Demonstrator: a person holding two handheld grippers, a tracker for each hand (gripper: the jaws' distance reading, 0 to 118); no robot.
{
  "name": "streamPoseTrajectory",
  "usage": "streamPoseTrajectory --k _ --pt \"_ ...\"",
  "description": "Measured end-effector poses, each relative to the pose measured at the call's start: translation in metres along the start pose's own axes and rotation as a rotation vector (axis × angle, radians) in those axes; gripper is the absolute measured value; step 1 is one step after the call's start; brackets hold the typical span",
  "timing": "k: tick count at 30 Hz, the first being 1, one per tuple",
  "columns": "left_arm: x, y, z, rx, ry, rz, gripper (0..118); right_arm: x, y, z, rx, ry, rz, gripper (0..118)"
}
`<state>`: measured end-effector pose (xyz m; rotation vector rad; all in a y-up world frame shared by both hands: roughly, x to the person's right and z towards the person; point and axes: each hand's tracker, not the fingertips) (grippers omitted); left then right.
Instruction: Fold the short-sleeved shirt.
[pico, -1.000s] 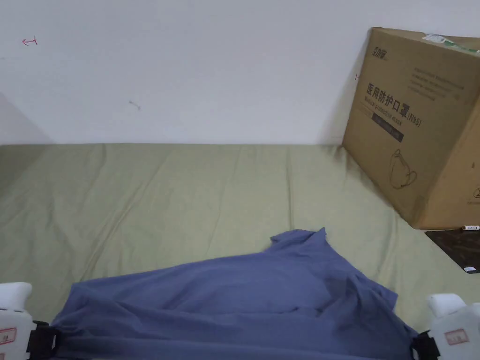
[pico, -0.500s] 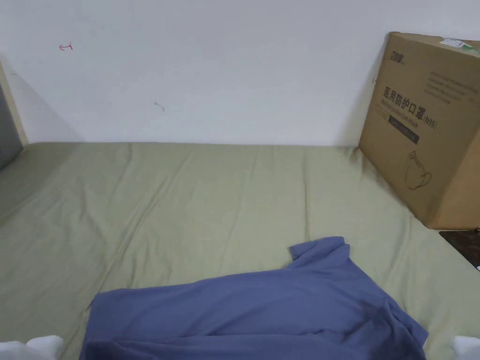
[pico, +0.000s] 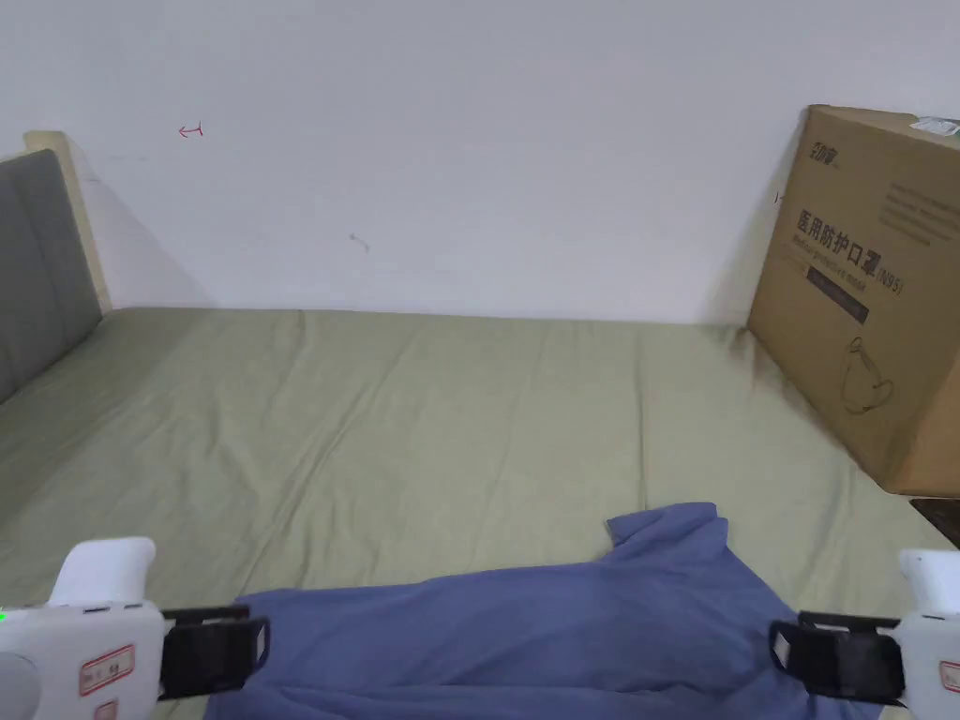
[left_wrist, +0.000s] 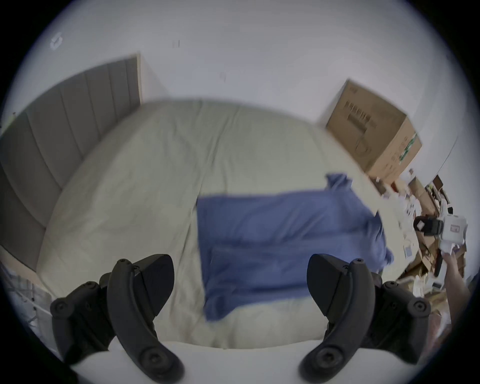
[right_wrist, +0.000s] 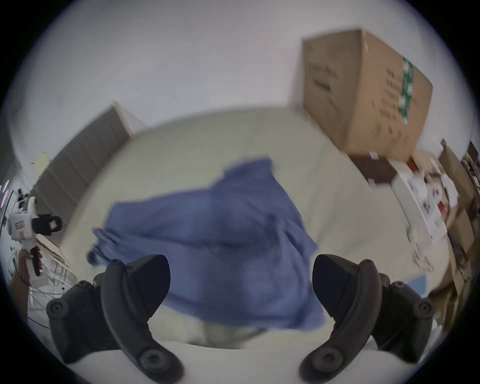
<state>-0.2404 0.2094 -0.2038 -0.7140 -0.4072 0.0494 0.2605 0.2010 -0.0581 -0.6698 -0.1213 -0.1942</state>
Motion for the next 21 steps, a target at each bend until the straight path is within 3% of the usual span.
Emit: streamPoseTrajectory --k 4,5,6,8,10,11,17,19,21 --pt "0.032 0.0 0.014 0.329 0.013 0.005 87 -0.049 -0.002 0.007 0.323 0.002 0.039 102" --pt "0.038 -0.001 0.011 0.382 0.017 0.011 70 -0.057 -0.003 0.006 0.372 0.013 0.016 88" --pt "0.045 -0.002 0.009 0.418 0.022 0.018 51 -0.065 -0.003 0.003 0.404 0.016 -0.019 66" --pt "0.059 -0.002 0.002 0.431 0.028 0.017 2 -0.076 -0.004 -0.003 0.449 0.0 -0.081 4" --pt "0.072 -0.004 -0.007 0.447 0.061 0.003 1 -0.082 -0.005 -0.011 0.457 -0.023 -0.118 4" --pt "0.075 -0.005 -0.009 0.451 0.058 0.001 0 -0.081 -0.003 -0.017 0.433 0.036 -0.125 3" --pt "0.08 0.007 -0.014 0.476 0.031 -0.077 0 -0.079 0.003 -0.031 0.402 0.038 -0.038 2" --pt "0.065 0.031 -0.03 0.385 0.026 -0.102 0 -0.076 0.009 -0.031 0.391 0.038 -0.011 2" --pt "0.041 0.063 -0.065 0.16 0.002 -0.095 0 -0.068 0.016 -0.038 0.366 0.051 -0.007 2"
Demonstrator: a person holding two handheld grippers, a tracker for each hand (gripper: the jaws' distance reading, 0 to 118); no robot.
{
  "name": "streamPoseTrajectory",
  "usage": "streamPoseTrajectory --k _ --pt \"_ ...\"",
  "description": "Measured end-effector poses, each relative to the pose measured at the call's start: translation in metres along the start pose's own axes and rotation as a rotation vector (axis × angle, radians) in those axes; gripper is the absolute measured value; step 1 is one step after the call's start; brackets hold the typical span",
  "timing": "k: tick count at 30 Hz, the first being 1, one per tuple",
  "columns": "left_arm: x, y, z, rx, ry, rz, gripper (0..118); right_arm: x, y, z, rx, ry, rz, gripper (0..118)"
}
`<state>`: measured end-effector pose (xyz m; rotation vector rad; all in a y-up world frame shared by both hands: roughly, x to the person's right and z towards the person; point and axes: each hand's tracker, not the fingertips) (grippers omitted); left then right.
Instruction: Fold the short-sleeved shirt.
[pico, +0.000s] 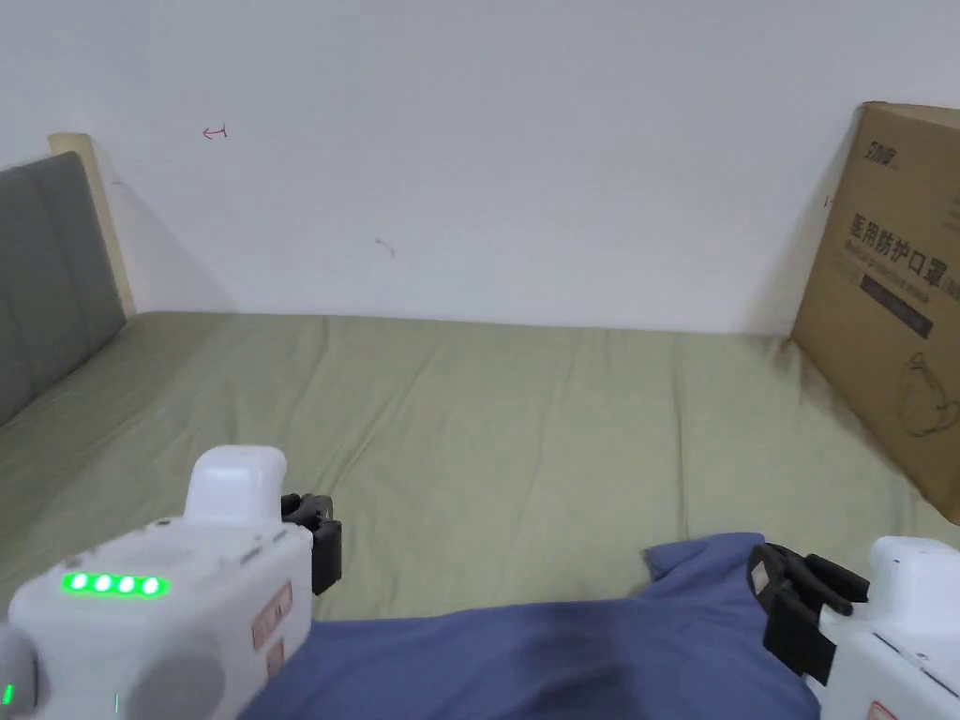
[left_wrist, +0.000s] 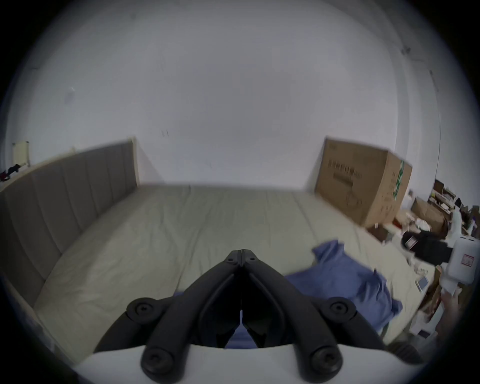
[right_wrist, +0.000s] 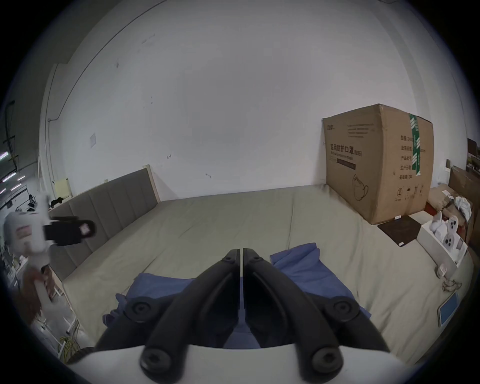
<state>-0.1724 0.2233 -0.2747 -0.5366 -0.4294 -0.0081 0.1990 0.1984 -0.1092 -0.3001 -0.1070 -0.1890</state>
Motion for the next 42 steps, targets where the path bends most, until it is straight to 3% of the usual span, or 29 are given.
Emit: streamPoseTrajectory --k 3,5,6,7,8,9,16,19,21,22,25,28,31,36,37,38,39,40,41,42 --pt "-0.049 0.007 -0.082 -0.407 -0.013 0.07 0 0.014 0.0 -0.017 -0.063 -0.001 -0.046 2" --pt "-0.075 -0.002 -0.126 -0.536 0.019 0.095 0 0.024 -0.005 -0.027 -0.089 0.002 -0.101 2" --pt "-0.087 -0.009 -0.141 -0.564 0.062 0.097 10 0.028 -0.007 -0.032 -0.097 -0.001 -0.123 2" --pt "-0.097 -0.014 -0.154 -0.555 0.108 0.098 38 0.032 -0.009 -0.036 -0.105 -0.007 -0.138 2" --pt "-0.104 -0.022 -0.165 -0.574 0.13 0.097 83 0.035 -0.011 -0.041 -0.115 -0.011 -0.148 2" --pt "-0.111 -0.028 -0.176 -0.591 0.131 0.101 97 0.039 -0.015 -0.045 -0.127 -0.014 -0.156 2" --pt "-0.13 -0.085 -0.234 -0.696 0.093 0.088 99 0.054 -0.031 -0.069 -0.201 -0.04 -0.181 2" --pt "-0.123 -0.091 -0.231 -0.626 0.1 0.078 105 0.055 -0.035 -0.072 -0.225 -0.044 -0.182 2" --pt "-0.114 -0.09 -0.226 -0.614 0.14 0.052 98 0.055 -0.036 -0.071 -0.232 -0.045 -0.182 2" --pt "-0.106 -0.088 -0.221 -0.596 0.159 0.01 86 0.055 -0.037 -0.071 -0.235 -0.046 -0.182 2" --pt "-0.075 -0.083 -0.197 -0.505 0.173 -0.147 1 0.057 -0.036 -0.067 -0.234 -0.054 -0.19 2" --pt "-0.063 -0.079 -0.182 -0.506 -0.018 -0.037 1 0.076 -0.029 -0.067 -0.213 0.003 -0.345 2" --pt "-0.049 -0.068 -0.157 -0.388 -0.032 -0.046 1 0.097 -0.013 -0.082 -0.24 -0.034 -0.323 2" --pt "-0.055 -0.048 -0.118 -0.205 -0.026 -0.039 1 0.134 0.019 -0.14 -0.377 -0.098 -0.216 4" --pt "-0.056 -0.047 -0.113 -0.193 -0.031 -0.036 1 0.142 0.024 -0.157 -0.422 -0.108 -0.21 18" --pt "-0.057 -0.045 -0.109 -0.183 -0.03 -0.036 1 0.15 0.026 -0.175 -0.475 -0.116 -0.206 66" --pt "-0.058 -0.043 -0.106 -0.184 -0.032 -0.04 1 0.159 0.024 -0.197 -0.562 -0.167 -0.202 105" --pt "-0.052 -0.041 -0.102 -0.181 -0.034 -0.044 1 0.166 0.018 -0.215 -0.628 -0.222 -0.195 117" --pt "-0.051 -0.04 -0.101 -0.181 -0.031 -0.053 1 0.175 0.017 -0.225 -0.633 -0.258 -0.165 116" --pt "-0.049 -0.04 -0.101 -0.181 -0.021 -0.065 1 0.181 0.009 -0.242 -0.663 -0.26 -0.198 116"
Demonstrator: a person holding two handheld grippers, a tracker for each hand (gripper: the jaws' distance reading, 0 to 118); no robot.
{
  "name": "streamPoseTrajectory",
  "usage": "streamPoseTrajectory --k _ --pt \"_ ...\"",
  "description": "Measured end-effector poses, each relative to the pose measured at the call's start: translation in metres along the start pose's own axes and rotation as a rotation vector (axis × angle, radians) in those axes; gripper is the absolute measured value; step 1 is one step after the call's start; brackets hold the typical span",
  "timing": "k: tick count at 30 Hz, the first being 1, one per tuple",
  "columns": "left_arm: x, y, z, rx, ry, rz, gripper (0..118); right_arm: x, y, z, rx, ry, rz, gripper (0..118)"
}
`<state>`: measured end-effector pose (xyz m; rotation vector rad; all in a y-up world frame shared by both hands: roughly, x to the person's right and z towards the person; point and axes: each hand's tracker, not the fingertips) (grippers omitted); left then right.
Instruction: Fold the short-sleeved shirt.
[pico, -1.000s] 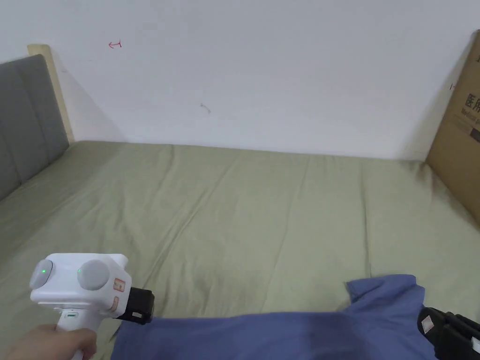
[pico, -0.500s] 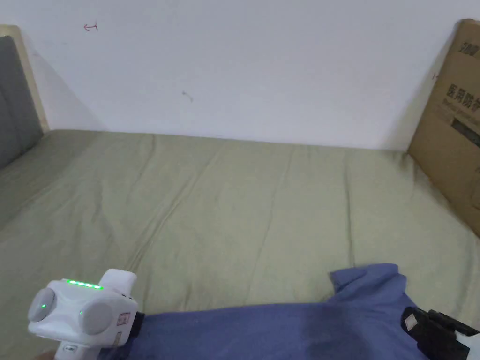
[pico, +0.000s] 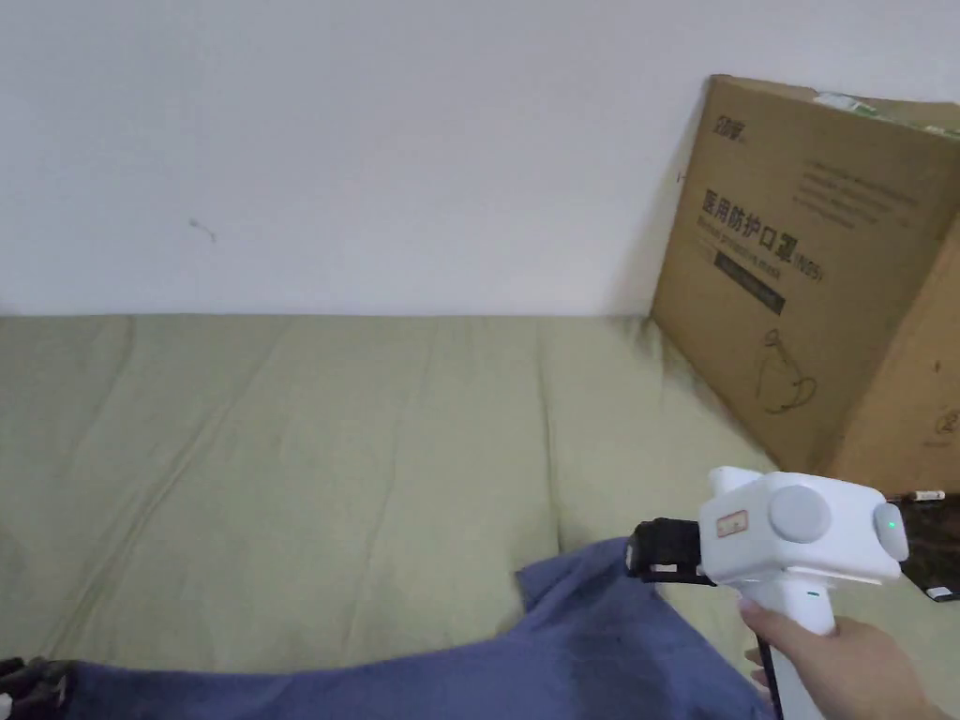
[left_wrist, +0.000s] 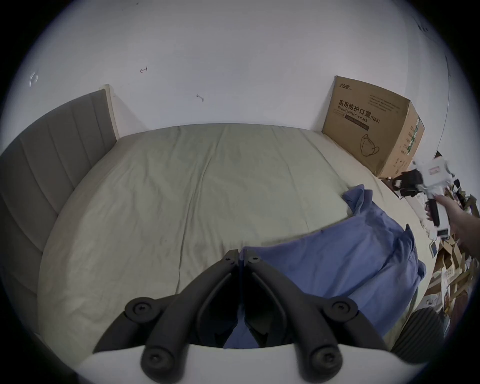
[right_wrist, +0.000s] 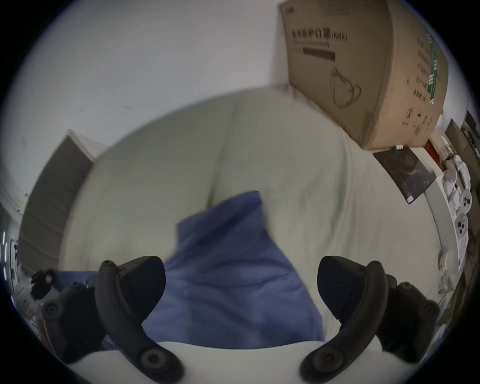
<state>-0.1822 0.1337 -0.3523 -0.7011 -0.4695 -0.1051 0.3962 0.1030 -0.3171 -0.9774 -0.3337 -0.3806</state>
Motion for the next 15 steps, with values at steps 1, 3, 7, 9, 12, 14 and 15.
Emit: streamPoseTrajectory --k 1,3,7,9,12,14,15 --pt "0.0 0.0 -0.001 -0.006 0.004 -0.005 1 0.004 0.005 -0.015 -0.034 -0.003 -0.017 116" --pt "-0.002 -0.003 -0.012 -0.031 0.002 -0.005 1 0.011 0.011 -0.039 -0.068 -0.002 -0.052 116" --pt "-0.003 -0.003 -0.018 -0.064 0.017 0.003 1 0.004 0.01 -0.066 -0.126 -0.023 0.033 107" --pt "-0.006 -0.006 -0.023 -0.078 0.032 0.015 1 0.005 0.001 -0.069 -0.161 0.02 -0.041 82" --pt "-0.01 -0.008 -0.027 -0.091 0.039 0.053 1 0.011 0.001 -0.081 -0.115 -0.043 -0.026 61" --pt "-0.02 -0.013 -0.037 -0.098 0.046 0.059 1 0.006 -0.002 -0.08 -0.113 -0.064 0.059 33" --pt "-0.023 -0.015 -0.04 -0.104 0.056 0.061 1 -0.004 -0.009 -0.074 -0.091 -0.077 0.112 6"
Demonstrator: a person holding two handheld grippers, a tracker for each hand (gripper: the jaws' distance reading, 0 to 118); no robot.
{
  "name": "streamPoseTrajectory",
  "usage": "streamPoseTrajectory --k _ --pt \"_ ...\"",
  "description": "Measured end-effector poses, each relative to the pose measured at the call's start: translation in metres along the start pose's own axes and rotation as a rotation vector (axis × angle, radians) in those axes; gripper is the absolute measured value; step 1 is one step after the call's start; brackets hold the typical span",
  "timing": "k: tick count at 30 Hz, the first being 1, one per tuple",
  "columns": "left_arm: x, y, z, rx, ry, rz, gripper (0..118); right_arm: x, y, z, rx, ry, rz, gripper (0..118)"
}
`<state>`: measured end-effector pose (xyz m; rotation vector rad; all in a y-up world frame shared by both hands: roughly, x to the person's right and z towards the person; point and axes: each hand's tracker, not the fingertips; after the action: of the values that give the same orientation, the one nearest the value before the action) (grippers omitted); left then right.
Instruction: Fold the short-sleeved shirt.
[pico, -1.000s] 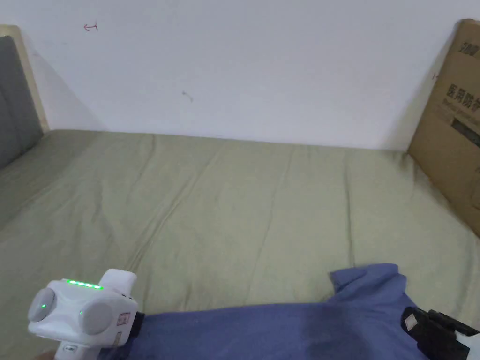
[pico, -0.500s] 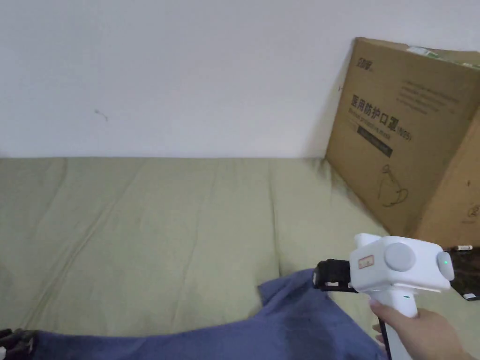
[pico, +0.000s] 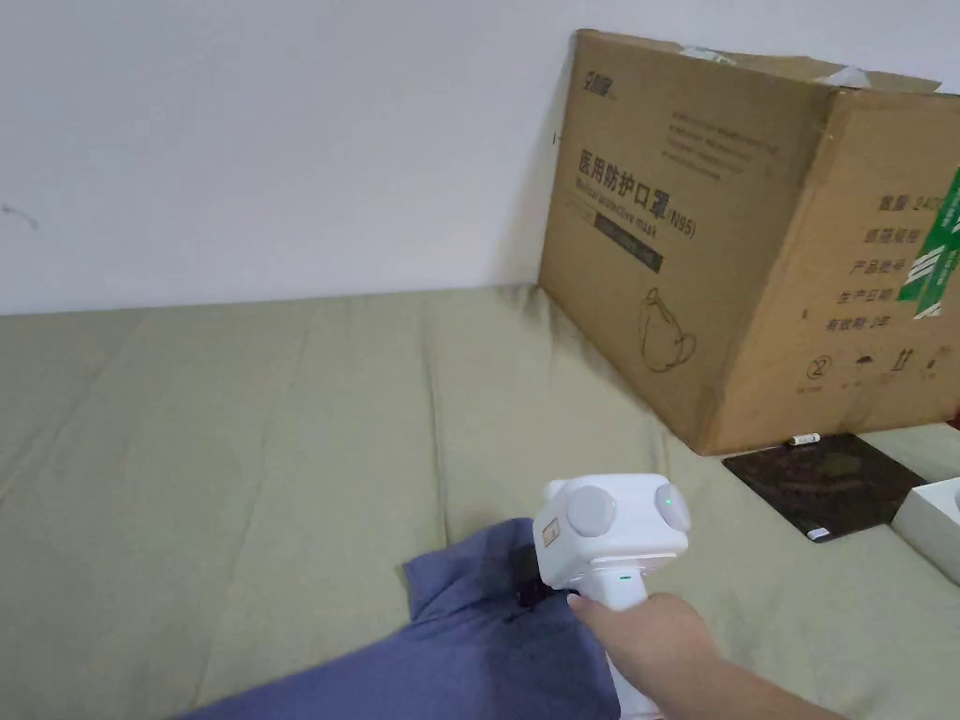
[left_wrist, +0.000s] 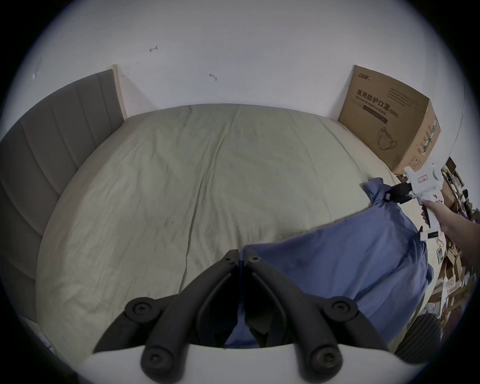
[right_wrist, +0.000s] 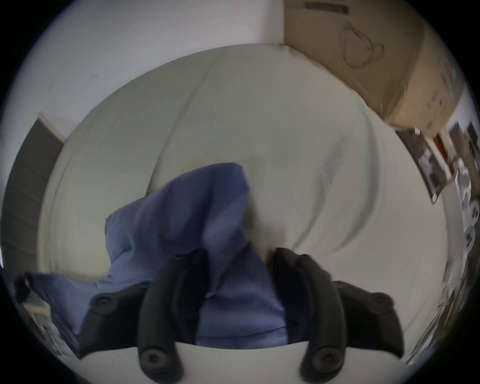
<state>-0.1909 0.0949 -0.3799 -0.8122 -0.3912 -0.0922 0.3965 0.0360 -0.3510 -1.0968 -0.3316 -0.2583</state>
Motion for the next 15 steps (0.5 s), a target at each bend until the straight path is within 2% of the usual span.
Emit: streamPoseTrajectory --k 1,2,3,6,9,12,15 --pt "-0.001 -0.001 -0.001 -0.007 0.008 0.008 1 -0.002 -0.003 0.004 0.017 0.019 0.023 1" --pt "-0.003 -0.002 -0.001 -0.014 0.008 0.025 1 -0.002 -0.005 0.007 0.032 0.059 0.015 1" --pt "-0.001 -0.001 0.004 -0.021 -0.003 0.059 1 -0.004 -0.009 0.014 0.054 0.052 -0.011 1" --pt "-0.007 -0.002 0.011 -0.016 -0.023 0.104 1 -0.004 -0.022 0.041 0.149 0.157 -0.074 1" --pt "-0.015 -0.001 0.016 -0.004 -0.016 0.107 1 0.001 -0.016 0.062 0.229 0.127 -0.045 1" --pt "-0.018 0.012 0.02 0.015 -0.011 0.113 1 0.005 -0.014 0.091 0.283 0.139 -0.044 1" --pt "-0.023 0.029 0.017 0.042 -0.046 0.229 1 0.006 -0.006 0.116 0.337 0.13 -0.036 1"
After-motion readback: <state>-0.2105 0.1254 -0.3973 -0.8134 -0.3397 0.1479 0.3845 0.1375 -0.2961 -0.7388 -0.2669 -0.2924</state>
